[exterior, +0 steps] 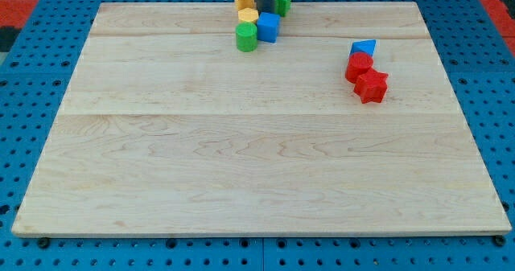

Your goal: Locate the green star to the top center of the board

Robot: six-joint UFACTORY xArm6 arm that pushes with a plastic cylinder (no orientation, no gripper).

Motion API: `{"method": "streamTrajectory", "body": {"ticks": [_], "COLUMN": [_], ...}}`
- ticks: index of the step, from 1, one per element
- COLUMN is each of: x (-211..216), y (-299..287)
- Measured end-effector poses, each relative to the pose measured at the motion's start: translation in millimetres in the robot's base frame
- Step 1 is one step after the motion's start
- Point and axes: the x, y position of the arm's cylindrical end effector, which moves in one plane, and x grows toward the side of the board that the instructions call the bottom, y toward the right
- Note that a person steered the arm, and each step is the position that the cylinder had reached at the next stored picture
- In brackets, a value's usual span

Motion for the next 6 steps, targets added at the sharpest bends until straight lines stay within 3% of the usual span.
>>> {"method": "streamTrajectory", "body": {"ticks": [1,2,3,4,5,6], "x": [17.0,15.9,-27.4,-26.9,-26.9,-27.1], "y": [25.1,104.7,163.4,26.3,28.6,-16.9]}}
